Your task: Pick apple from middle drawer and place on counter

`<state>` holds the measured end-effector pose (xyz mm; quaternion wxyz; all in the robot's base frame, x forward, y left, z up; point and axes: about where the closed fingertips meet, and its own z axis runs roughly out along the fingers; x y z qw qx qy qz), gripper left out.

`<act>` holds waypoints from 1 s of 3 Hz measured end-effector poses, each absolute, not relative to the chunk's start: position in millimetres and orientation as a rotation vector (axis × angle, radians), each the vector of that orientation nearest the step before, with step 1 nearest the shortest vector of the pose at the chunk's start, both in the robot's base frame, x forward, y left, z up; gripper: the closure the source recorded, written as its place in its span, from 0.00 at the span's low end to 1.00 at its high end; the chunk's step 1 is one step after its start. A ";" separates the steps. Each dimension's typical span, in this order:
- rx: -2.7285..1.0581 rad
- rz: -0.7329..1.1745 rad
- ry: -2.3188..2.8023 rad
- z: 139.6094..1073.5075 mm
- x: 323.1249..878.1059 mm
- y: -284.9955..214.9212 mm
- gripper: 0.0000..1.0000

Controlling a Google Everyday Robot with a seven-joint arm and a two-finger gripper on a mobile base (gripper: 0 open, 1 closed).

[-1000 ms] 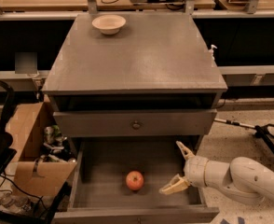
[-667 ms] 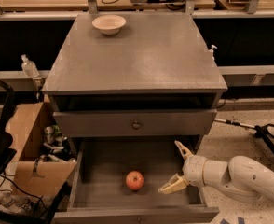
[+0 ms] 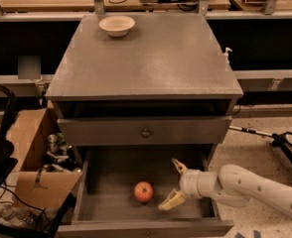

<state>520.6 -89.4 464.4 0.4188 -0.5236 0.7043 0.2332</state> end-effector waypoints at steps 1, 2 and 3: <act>-1.346 0.640 1.768 420.2 531.5 -71.2 0.00; -1.360 0.700 1.758 388.5 538.3 -52.5 0.00; -1.384 0.767 1.741 364.0 536.6 -28.1 0.00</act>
Offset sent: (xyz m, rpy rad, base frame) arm 0.0274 0.0557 -0.1146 0.0555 0.0971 0.1145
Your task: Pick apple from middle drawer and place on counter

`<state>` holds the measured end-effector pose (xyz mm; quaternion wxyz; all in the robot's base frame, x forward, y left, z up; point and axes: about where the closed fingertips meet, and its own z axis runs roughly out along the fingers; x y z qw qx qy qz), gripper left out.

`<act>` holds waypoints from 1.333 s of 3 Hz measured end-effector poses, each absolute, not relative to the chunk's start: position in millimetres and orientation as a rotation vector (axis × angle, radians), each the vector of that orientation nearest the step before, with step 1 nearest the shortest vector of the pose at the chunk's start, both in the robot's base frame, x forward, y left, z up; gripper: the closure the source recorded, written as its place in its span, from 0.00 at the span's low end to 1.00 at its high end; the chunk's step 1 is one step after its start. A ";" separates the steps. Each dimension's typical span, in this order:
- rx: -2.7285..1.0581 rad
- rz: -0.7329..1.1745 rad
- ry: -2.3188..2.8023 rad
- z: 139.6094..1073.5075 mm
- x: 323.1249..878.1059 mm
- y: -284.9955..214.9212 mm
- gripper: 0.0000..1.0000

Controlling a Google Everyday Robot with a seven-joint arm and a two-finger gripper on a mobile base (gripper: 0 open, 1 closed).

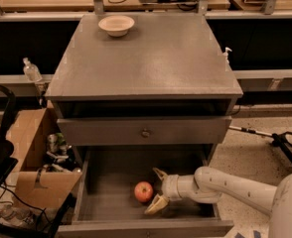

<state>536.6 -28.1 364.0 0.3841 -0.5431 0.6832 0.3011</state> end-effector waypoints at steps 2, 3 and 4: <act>-1.437 0.833 1.715 353.8 528.8 4.4 0.42; -1.473 0.823 1.700 381.1 533.6 9.7 0.65; -1.490 0.843 1.691 427.1 543.9 7.3 0.89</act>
Offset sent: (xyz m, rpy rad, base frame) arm -0.0064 0.0434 0.0000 0.0112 0.0230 0.1009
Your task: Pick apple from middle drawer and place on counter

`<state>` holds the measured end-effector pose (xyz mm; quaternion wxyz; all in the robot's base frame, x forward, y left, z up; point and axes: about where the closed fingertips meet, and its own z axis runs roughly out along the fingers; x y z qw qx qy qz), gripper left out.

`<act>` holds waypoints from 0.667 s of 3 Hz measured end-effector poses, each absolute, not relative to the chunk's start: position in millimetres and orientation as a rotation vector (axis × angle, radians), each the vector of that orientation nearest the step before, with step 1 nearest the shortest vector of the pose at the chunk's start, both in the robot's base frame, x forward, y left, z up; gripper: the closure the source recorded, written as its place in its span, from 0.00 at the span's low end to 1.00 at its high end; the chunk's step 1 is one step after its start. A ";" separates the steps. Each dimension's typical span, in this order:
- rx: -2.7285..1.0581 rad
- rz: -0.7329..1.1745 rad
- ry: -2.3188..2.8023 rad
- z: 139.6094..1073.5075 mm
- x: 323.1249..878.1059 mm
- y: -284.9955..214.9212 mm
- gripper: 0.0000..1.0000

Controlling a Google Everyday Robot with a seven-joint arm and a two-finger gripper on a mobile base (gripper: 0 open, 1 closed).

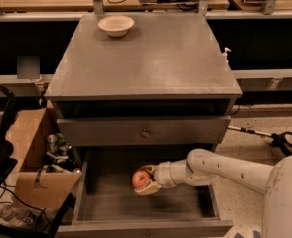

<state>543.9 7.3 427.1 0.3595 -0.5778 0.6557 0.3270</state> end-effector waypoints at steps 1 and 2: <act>-1.500 0.890 1.680 495.6 556.1 -12.2 1.00; -1.582 0.910 1.690 574.8 564.4 -30.8 1.00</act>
Offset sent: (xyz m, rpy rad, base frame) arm 0.0233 -0.0703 0.2766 -0.0866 0.0983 0.1980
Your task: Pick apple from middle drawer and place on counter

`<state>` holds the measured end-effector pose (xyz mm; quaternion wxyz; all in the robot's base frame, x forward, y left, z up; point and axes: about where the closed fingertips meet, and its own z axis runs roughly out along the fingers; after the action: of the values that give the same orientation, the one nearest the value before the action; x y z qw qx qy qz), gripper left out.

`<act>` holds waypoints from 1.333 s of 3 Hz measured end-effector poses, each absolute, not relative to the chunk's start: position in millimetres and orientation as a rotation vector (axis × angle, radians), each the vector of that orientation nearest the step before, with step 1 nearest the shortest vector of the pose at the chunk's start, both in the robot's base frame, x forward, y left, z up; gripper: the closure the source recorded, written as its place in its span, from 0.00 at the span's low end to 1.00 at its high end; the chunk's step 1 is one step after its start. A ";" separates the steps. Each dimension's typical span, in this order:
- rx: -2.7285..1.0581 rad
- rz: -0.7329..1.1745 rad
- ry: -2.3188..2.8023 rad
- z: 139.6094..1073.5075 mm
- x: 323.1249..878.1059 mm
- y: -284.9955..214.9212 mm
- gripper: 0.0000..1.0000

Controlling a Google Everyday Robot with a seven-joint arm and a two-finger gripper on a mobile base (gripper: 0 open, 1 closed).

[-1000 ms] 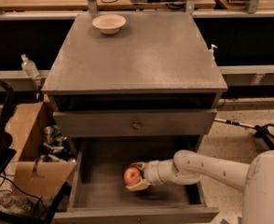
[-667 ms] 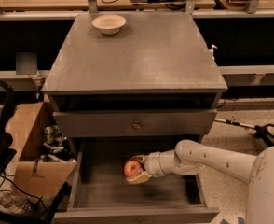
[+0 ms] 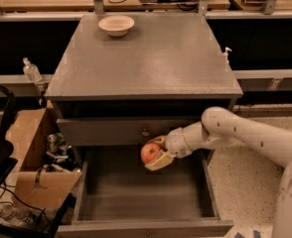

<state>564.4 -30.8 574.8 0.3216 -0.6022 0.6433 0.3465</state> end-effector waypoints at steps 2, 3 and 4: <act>-1.680 0.786 1.778 740.1 562.6 -78.4 1.00; -1.635 0.725 1.806 791.3 567.7 -103.0 1.00; -1.453 0.701 1.815 816.8 591.4 -112.3 1.00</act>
Offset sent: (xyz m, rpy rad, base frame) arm 0.0005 -0.0825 0.2673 -0.2268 -0.0533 -0.0363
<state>591.4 -112.3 816.8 0.3489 -0.5608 0.7004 0.2704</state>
